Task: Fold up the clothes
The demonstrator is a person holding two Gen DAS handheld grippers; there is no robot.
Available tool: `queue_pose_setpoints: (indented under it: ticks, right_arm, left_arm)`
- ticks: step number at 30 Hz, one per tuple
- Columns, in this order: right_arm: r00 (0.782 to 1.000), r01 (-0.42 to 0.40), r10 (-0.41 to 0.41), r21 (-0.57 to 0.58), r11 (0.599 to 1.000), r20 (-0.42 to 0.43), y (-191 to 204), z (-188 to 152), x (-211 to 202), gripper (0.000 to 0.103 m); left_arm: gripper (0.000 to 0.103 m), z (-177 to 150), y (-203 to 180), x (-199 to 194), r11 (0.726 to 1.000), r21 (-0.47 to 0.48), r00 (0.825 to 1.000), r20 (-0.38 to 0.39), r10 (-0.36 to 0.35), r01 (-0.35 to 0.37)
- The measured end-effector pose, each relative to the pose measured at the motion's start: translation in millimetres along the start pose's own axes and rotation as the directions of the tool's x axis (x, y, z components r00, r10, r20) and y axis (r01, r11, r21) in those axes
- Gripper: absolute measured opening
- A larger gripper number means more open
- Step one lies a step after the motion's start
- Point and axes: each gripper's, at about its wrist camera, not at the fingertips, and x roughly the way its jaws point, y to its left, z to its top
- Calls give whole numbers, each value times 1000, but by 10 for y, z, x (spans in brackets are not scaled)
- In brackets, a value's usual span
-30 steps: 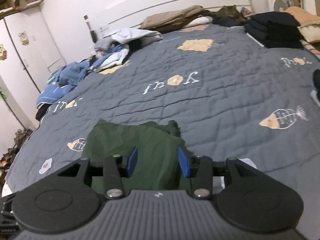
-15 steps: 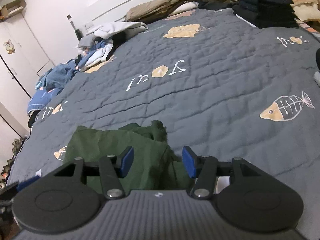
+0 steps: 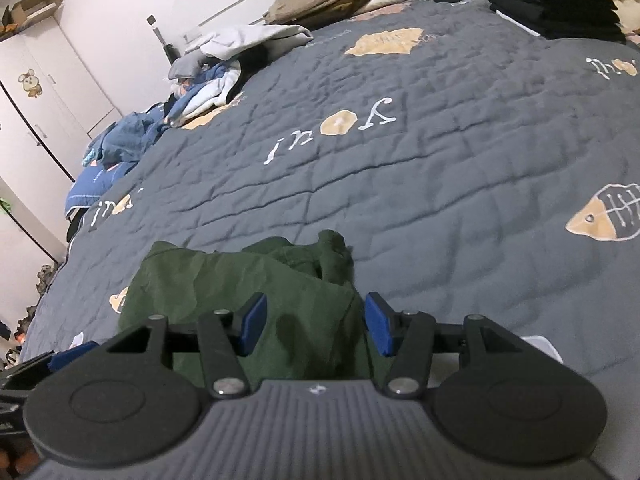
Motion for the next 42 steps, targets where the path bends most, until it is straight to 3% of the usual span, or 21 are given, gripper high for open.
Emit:
queue_pose_setpoints:
  ticks: [3, 9, 12, 14, 16, 18, 22, 26, 32, 34, 36, 42]
  right_arm:
    - [1000, 15, -15, 21, 1000, -18, -21, 6, 95, 53]
    - [999, -27, 31, 135, 991, -29, -132, -12, 208, 53]
    - [999, -39, 40, 147, 988, -4, -137, -25, 191, 52]
    - [999, -47, 45, 155, 987, 13, -141, -34, 180, 47]
    - [998, -49, 45, 147, 988, 31, -127, -28, 154, 31]
    - [996, -62, 54, 121, 991, 66, -100, -3, 87, 22]
    - [986, -80, 72, 51, 996, 148, -30, 34, -34, 9]
    - [971, -88, 86, -1, 996, 221, 17, 60, -104, 9]
    - [991, -86, 79, 59, 995, 112, -24, 79, 35, 16]
    - [995, -64, 59, 59, 996, 83, -19, 54, 91, 31]
    - [997, -58, 55, 73, 996, 45, -22, 31, 148, 38]
    - [993, -93, 89, 57, 994, 74, 27, -4, 113, 37]
  left_arm:
    - [74, 11, 13, -7, 1000, -6, 1000, -3, -5, 5]
    - [74, 12, 24, -21, 1000, -4, 1000, -7, -9, 9]
    - [74, 13, 29, -31, 1000, -5, 1000, -5, -6, 6]
    - [74, 10, 34, -26, 1000, -6, 1000, -8, -2, 2]
    - [74, 8, 37, -18, 1000, -5, 1000, -11, 3, -3]
    - [74, 5, 39, -9, 1000, -5, 1000, -14, 7, -7]
    - [74, 5, 33, 0, 1000, -5, 1000, -18, 11, -11]
    - [74, 5, 30, 4, 1000, -3, 1000, -20, 13, -13]
    - [74, -2, 14, 7, 1000, 3, 1000, -20, 21, -21]
    - [74, -3, 12, 5, 1000, 4, 1000, -20, 23, -23]
    - [74, -5, 9, 3, 1000, 4, 1000, -20, 24, -24]
    - [74, -4, 13, 0, 999, 6, 999, -23, 33, -33]
